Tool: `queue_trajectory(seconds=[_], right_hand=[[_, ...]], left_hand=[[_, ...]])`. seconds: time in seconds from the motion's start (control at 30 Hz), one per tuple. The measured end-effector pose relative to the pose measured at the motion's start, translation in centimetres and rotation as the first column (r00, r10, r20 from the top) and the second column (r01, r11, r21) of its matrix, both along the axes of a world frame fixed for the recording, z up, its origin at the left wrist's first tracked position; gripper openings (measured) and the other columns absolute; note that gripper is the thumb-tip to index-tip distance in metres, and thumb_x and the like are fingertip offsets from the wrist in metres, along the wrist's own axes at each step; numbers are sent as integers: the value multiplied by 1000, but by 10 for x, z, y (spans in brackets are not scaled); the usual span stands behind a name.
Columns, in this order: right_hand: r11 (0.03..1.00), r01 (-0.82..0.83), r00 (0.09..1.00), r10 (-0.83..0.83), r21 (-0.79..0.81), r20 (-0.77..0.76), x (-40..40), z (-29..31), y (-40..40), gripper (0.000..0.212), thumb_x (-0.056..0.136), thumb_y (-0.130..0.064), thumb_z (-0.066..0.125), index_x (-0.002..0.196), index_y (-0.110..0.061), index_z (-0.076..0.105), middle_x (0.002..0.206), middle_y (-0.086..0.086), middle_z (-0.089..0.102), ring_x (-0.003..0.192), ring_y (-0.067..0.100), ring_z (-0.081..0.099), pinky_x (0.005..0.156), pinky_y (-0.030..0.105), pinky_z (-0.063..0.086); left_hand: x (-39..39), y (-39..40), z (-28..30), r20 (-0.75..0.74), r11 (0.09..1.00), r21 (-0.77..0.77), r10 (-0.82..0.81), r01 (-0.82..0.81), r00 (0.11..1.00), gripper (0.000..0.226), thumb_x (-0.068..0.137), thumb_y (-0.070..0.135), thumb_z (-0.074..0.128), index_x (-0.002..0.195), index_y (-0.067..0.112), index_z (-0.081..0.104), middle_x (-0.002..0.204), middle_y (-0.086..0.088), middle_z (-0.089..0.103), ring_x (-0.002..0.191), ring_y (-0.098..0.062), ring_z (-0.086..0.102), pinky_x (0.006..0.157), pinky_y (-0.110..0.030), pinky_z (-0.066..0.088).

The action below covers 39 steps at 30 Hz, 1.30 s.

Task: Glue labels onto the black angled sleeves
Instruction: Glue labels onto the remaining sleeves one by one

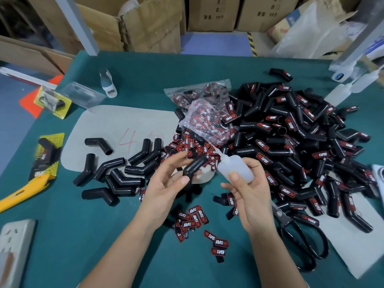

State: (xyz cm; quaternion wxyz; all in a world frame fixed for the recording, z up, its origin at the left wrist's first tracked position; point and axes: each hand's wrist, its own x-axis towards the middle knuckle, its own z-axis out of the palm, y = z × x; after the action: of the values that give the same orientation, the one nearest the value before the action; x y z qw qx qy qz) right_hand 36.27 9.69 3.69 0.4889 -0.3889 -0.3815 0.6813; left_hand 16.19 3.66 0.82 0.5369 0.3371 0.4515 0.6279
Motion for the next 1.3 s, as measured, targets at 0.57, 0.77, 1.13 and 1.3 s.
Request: queue_trajectory(seconds=[0.57, 0.77, 1.13, 1.3], right_hand=[[972, -18, 937, -65, 234, 344, 17, 11, -1, 26, 80, -43, 81, 102, -42, 67, 99, 3, 75, 73, 15, 71, 54, 21, 53], [884, -37, 875, -197, 466, 442, 17, 8, -6, 26, 89, -37, 76, 113, -43, 66, 113, -2, 72, 89, 25, 69, 66, 35, 55], [736, -102, 795, -345, 670, 500, 17, 5, -9, 31, 90, -28, 72, 118, -39, 62, 113, -16, 65, 101, 15, 66, 82, 23, 51], [732, -111, 778, -357, 672, 517, 17, 2, -9, 30, 89, -27, 72, 117, -29, 63, 112, -11, 66, 102, 8, 65, 86, 15, 47]], left_hand=[[-5, 2, 5, 328, 996, -78, 66, -42, 942, 51, 91, 1, 67, 140, 15, 67, 121, -22, 74, 117, -30, 71, 101, -37, 56], [-7, 1, 4, 290, 996, -81, 51, -29, 956, 51, 91, 8, 73, 142, 14, 65, 122, -21, 74, 116, -29, 72, 98, -33, 56], [-5, 0, 7, 230, 995, -91, 52, -32, 972, 52, 91, 8, 74, 142, 14, 65, 120, -22, 74, 115, -28, 72, 96, -35, 57], [-5, 0, 6, 188, 997, -70, 36, -23, 981, 52, 91, 14, 74, 142, 15, 65, 124, -21, 73, 116, -29, 71, 102, -38, 54]])
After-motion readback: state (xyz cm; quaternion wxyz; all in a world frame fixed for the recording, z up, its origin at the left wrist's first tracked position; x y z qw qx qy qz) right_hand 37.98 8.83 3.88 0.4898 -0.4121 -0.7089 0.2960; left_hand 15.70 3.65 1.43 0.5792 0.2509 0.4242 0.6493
